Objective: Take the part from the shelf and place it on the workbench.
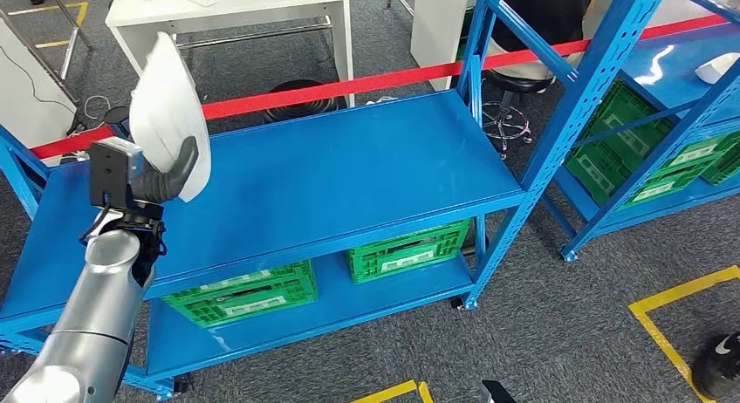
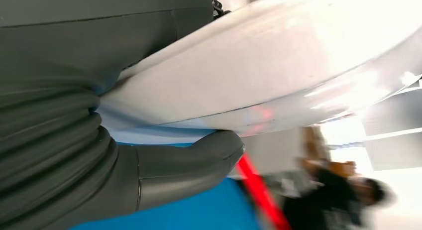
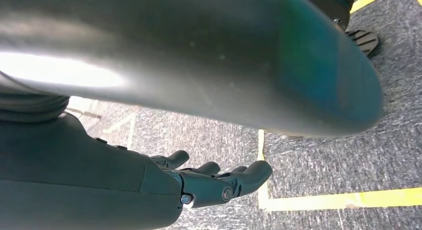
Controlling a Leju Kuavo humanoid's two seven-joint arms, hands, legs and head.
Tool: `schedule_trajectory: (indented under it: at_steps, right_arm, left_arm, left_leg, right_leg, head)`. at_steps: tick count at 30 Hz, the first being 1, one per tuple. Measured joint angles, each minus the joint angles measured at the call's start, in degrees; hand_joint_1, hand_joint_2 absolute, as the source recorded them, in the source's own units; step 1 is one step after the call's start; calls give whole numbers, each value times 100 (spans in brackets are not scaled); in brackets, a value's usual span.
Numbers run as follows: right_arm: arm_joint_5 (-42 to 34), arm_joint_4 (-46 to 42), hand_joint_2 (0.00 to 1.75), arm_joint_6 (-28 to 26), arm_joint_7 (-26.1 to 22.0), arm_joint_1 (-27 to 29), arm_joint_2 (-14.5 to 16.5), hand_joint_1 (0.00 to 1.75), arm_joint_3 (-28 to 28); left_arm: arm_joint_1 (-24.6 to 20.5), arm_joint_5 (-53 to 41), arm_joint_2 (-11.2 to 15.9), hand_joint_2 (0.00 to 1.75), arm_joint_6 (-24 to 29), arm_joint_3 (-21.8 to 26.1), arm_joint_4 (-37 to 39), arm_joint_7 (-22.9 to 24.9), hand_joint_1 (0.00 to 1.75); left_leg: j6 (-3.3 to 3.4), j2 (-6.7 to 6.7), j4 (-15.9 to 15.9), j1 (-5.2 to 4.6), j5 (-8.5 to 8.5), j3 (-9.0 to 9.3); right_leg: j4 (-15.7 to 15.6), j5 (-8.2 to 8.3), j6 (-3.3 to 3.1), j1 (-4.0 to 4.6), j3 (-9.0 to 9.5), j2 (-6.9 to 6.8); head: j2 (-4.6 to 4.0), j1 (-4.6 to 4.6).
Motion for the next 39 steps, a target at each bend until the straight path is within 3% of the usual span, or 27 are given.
schedule_trajectory:
  at_steps: [5,11,22,30,32,34,35,36,37,39]
  right_arm:
    - [8,0,0,-26,27,10,4,0,-46]
    - [70,0,0,-48,26,9,4,0,-105]
    - [177,0,0,34,-41,4,4,0,-107]
    - [197,0,0,32,-36,-19,6,0,-107]
    - [200,0,0,31,-27,-29,7,0,-107]
    - [209,0,0,26,3,-36,7,0,-107]
    - [211,0,0,21,29,-35,8,0,-108]
    - [207,0,0,14,51,-30,9,0,-109]
    - [197,0,0,6,69,-27,10,0,-112]
    - [176,0,0,-14,75,-27,12,0,-120]
  left_arm:
    - [633,1203,137,175,-167,-136,-1759,405,175]
    - [1239,1927,363,175,-333,-161,-2946,369,175]
    - [1663,2045,676,175,-366,-161,-3686,404,175]
    - [1781,1984,752,175,-368,-162,-3970,444,175]
    - [1788,1976,754,175,-370,-161,-4015,449,175]
    - [1820,1972,753,175,-390,-159,-4040,453,175]
    - [1852,1976,752,175,-416,-158,-4056,453,175]
    - [1889,1984,752,175,-451,-158,-4081,452,175]
    - [1923,1998,752,175,-488,-158,-4111,450,175]
    - [1963,2020,750,175,-548,-157,-4173,448,175]
  left_leg:
    - [10,13,-2,0,-9,0]
    - [12,11,-2,0,-10,0]
    - [37,10,10,-16,-25,0]
    - [166,22,-12,-37,-46,42]
    - [212,45,-77,-9,1,90]
    - [228,59,-82,-8,17,89]
    - [228,60,-74,-13,17,76]
    - [228,60,-63,-17,17,61]
    - [227,60,-50,-18,17,47]
    - [216,58,-13,-19,21,19]
  right_leg:
    - [-9,-3,0,0,0,6]
    - [-13,-8,2,0,3,4]
    - [-34,0,32,-24,20,4]
    - [-47,-51,145,-62,70,1]
    - [257,-286,158,-48,-37,-1]
    - [974,-695,148,-32,-351,-2]
    - [1314,-832,142,-24,-507,-2]
    - [1504,-867,130,-15,-590,-2]
    - [1471,-785,113,-6,-563,-2]
    - [799,-433,62,11,-191,-3]
  head:
    - [0,1]
    - [0,-1]
    - [0,-1]
    - [0,1]
    - [0,9]
    - [0,16]
    - [0,17]
    - [0,17]
    - [0,17]
    - [0,19]
